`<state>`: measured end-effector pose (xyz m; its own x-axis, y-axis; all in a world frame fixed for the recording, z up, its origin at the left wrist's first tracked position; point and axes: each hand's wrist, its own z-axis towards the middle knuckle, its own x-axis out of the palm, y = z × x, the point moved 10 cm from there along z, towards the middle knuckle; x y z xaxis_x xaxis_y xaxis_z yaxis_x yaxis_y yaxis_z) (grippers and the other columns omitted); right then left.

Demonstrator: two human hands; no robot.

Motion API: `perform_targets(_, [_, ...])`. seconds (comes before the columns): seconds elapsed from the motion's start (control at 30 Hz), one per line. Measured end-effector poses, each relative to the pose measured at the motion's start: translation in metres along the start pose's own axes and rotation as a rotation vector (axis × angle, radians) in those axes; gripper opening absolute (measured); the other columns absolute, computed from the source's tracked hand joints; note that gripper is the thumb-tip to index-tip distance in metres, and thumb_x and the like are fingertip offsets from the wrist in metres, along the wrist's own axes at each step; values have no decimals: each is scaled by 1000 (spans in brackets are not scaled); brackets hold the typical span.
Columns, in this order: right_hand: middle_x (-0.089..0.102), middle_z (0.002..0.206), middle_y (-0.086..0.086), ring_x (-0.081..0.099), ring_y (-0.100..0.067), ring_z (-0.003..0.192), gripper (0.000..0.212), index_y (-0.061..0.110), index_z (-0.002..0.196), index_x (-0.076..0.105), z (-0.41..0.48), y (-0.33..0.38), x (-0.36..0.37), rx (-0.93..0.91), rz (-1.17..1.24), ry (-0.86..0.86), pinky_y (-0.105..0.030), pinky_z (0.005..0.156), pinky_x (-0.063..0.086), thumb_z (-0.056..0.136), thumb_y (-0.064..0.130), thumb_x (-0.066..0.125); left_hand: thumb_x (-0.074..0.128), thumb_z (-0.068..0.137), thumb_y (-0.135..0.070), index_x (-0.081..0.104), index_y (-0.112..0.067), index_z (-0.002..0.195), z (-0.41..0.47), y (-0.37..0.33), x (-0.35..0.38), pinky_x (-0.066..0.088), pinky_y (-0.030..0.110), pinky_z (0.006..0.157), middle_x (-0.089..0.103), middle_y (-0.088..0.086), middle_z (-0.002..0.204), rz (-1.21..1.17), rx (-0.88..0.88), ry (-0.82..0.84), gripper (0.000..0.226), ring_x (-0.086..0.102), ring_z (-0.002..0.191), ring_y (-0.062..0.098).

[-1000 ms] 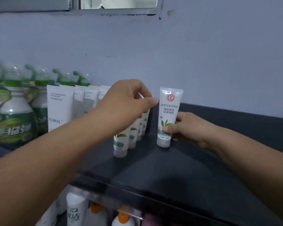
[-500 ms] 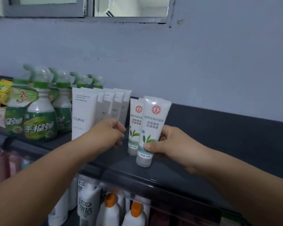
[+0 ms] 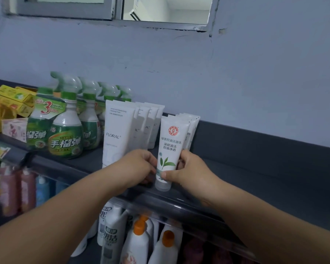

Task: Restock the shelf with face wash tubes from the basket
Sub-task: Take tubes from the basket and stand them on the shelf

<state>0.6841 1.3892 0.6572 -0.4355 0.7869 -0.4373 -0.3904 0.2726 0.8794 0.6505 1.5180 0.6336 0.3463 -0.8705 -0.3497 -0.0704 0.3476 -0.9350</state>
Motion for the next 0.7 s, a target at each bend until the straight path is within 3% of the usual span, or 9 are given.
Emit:
perform_targets(0.17, [74,95,-6,72,-17,89,33,15,93,62,-6,-9,2,47,71,8,-28,83,58,73,-7,77,51,80,6,64,-13,76,-4,-5,-2,50,34,71,65,9,73,74,46,-16,23,59,69,23])
perform_targets(0.27, [72,100,-6,69,-21,95,44,14,100,57,-10,-15,-7,87,-4,-76,-38,89,55,67,8,86,51,85,-3,64,-18,91,-9,-9,-12,48,28,70,65,3,87,155,99,-90,22,59,77,19])
perform_targets(0.37, [66,95,-3,63,-16,88,43,14,101,53,-26,-6,-18,89,-153,-200,-29,76,52,72,21,84,50,87,-9,60,-25,108,-21,-14,-25,48,27,74,63,-3,101,220,156,-175,28,60,89,16])
perform_targets(0.53, [54,76,6,50,-5,64,21,18,86,52,-64,33,2,-96,-209,-239,-14,56,39,84,20,72,57,88,-15,60,-24,107,-60,-19,-51,50,30,79,60,-11,88,214,273,-246,21,59,86,14])
perform_targets(0.7, [57,79,3,53,-10,68,15,21,88,56,-92,57,77,-214,-324,-90,-36,72,54,85,19,70,60,87,-19,58,-26,109,-114,1,-83,52,33,79,63,-8,98,366,361,-260,23,61,88,14])
